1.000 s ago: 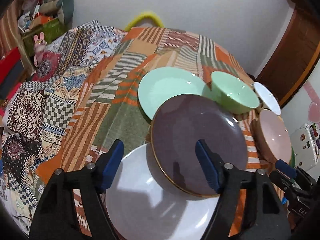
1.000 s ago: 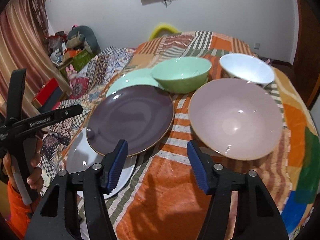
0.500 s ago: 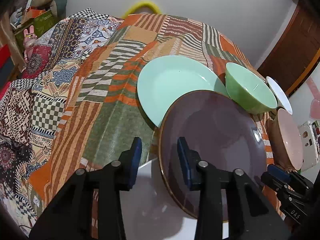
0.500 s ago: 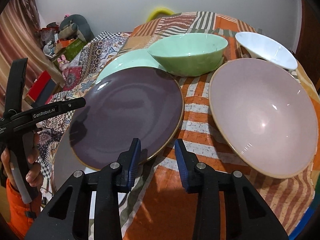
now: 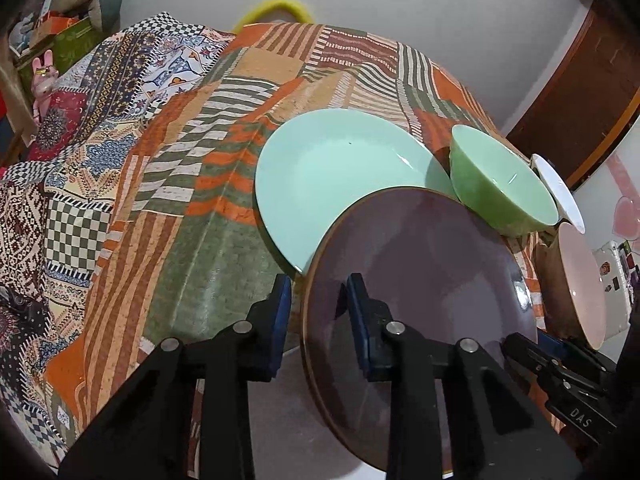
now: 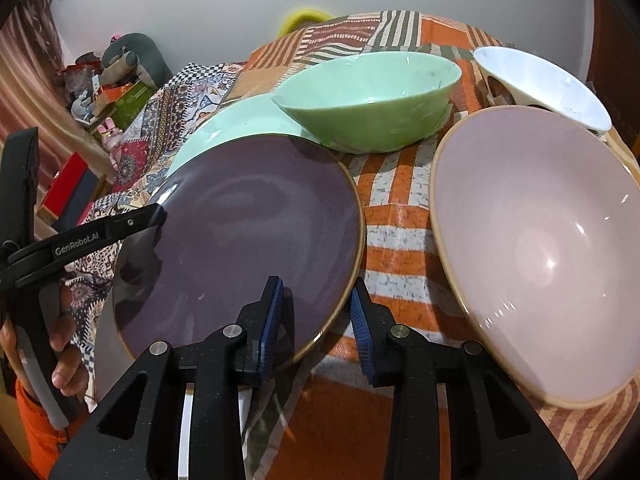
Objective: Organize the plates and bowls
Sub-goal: 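Lift the purple plate off the white plate with both grippers, carry it aside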
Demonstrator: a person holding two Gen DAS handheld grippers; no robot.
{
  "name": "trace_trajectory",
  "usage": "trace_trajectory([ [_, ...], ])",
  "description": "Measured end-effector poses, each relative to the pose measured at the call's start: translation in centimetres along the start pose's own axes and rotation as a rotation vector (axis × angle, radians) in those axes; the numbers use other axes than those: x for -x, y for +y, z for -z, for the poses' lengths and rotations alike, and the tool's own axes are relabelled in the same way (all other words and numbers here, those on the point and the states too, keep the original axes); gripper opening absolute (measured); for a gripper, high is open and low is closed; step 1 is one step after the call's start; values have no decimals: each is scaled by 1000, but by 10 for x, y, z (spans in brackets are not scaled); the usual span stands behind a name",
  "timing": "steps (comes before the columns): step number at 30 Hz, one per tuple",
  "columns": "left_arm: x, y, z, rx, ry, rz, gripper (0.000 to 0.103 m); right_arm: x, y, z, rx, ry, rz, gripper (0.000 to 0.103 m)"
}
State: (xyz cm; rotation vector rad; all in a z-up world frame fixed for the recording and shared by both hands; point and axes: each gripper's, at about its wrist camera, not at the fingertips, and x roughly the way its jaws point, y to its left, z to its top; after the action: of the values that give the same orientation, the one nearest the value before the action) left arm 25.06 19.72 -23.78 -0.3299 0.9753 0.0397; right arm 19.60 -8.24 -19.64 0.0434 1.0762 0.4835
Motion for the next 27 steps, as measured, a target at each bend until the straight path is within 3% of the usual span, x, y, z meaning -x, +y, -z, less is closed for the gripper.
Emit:
trace_trajectory([
  [2,-4,0,0,4,24,43,29,-2,1,-2,-14,5,-7,31],
  [15,12,-9,11,-42,29,2,29,8,4,-2,5,11,-11,30],
  [27,59,-18,33,-33,-14,12,29,34,15,-1,60,-36,-23,30],
])
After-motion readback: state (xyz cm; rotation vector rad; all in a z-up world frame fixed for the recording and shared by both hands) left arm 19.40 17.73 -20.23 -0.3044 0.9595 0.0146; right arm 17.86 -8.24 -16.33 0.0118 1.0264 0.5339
